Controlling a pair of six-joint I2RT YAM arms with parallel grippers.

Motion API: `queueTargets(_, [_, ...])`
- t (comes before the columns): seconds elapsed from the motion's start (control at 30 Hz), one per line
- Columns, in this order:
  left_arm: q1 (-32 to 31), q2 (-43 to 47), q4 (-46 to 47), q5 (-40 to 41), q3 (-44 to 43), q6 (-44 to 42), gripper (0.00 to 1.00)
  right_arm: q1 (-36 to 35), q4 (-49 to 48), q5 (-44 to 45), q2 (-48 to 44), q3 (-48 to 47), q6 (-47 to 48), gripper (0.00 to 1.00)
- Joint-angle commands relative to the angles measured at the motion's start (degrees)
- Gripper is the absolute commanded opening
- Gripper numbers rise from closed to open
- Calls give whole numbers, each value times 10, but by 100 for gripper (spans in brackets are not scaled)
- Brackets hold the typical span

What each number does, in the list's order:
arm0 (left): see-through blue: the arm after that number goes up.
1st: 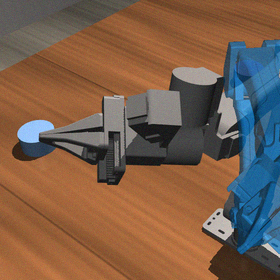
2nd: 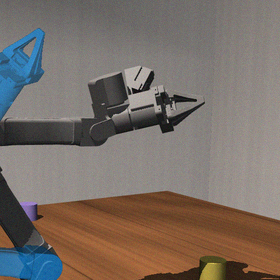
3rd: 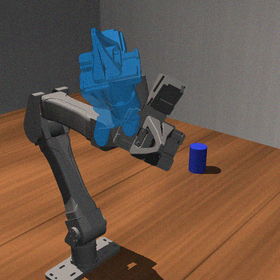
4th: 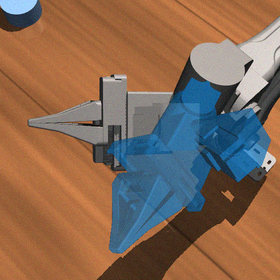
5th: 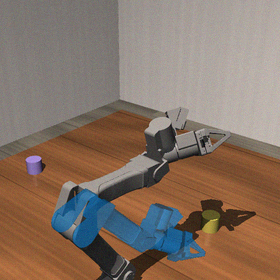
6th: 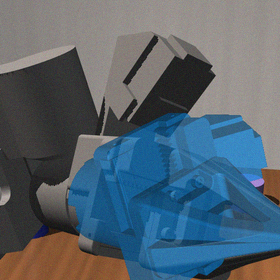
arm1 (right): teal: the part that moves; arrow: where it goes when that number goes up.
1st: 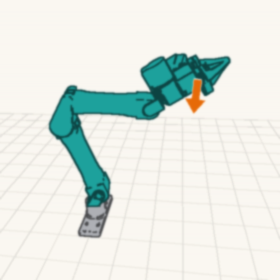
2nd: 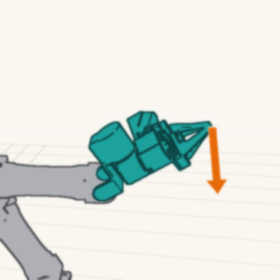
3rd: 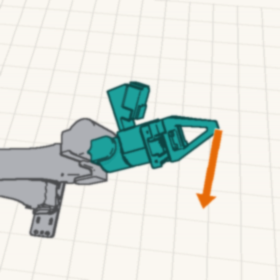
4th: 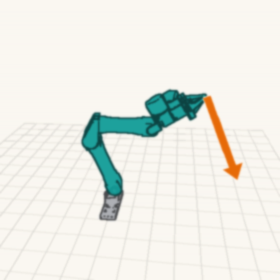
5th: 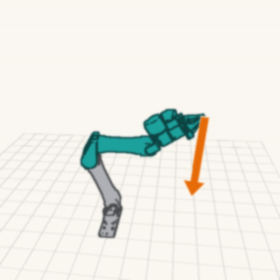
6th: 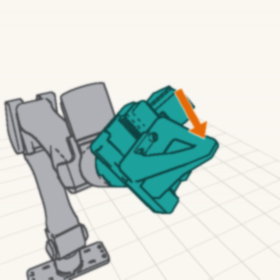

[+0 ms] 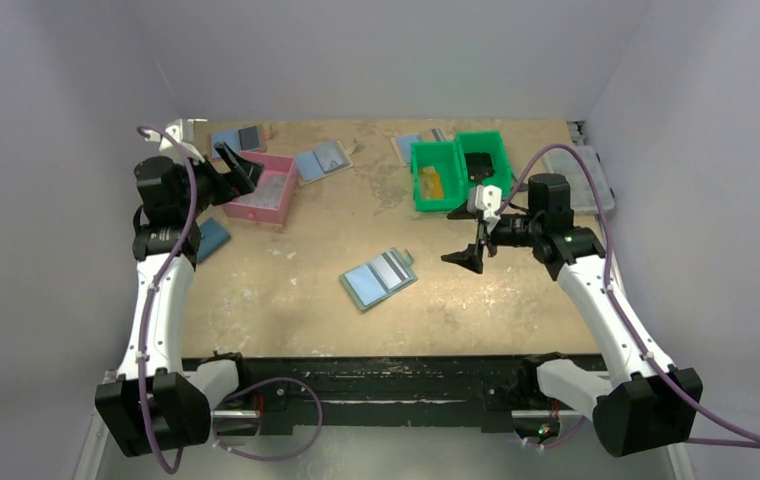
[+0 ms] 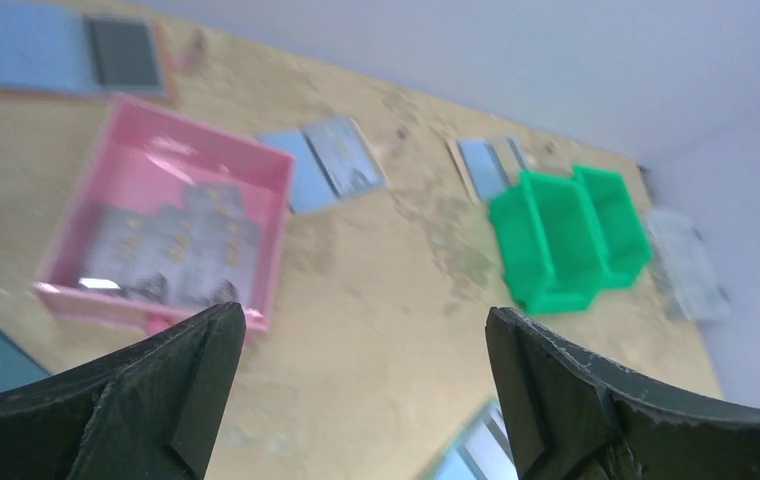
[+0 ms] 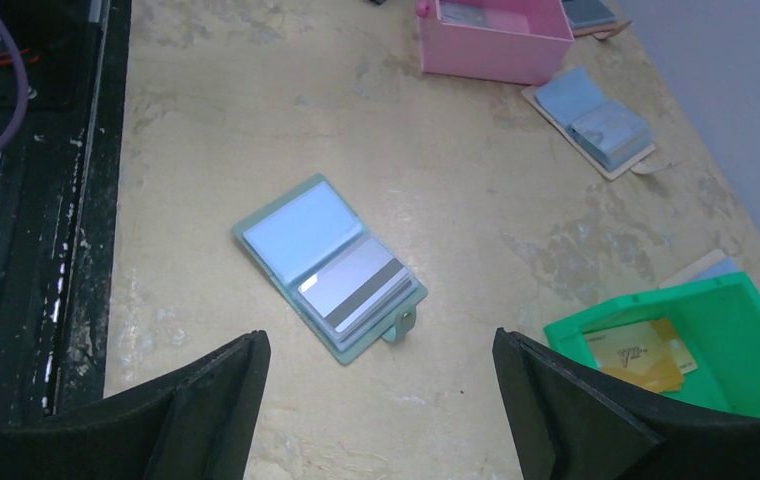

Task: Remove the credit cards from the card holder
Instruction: Place the credit card in the storage box, then remove the credit card from the card holder.

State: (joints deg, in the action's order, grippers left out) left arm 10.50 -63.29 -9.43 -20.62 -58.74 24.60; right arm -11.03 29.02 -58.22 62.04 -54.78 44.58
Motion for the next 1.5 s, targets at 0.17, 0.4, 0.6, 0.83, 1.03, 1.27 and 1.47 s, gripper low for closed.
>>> queueTargets(0.17, [-58,126,34,-178,165,170,99,22,-68,-48,-8,28,-83,92])
queueTargets(0.4, [-216,201,12,-64,249,209,96,50,-105,-44,-17,59,-114,97])
queueTargets(0.6, [-330,195,81,21,306,260,87,53,-116,-45,11,68,-132,96])
queueTargets(0.83, [-412,126,209,89,342,288,87,33,-170,-15,53,81,-208,89])
queueTargets(1.03, [-414,62,363,91,379,318,88,-31,-171,56,75,68,-230,81])
queueTargets(1.27, [-414,-12,436,75,391,355,87,-80,-164,101,115,47,-243,57])
queueTargets(1.47, [-424,-37,464,64,402,361,82,-93,-173,114,118,49,-251,47])
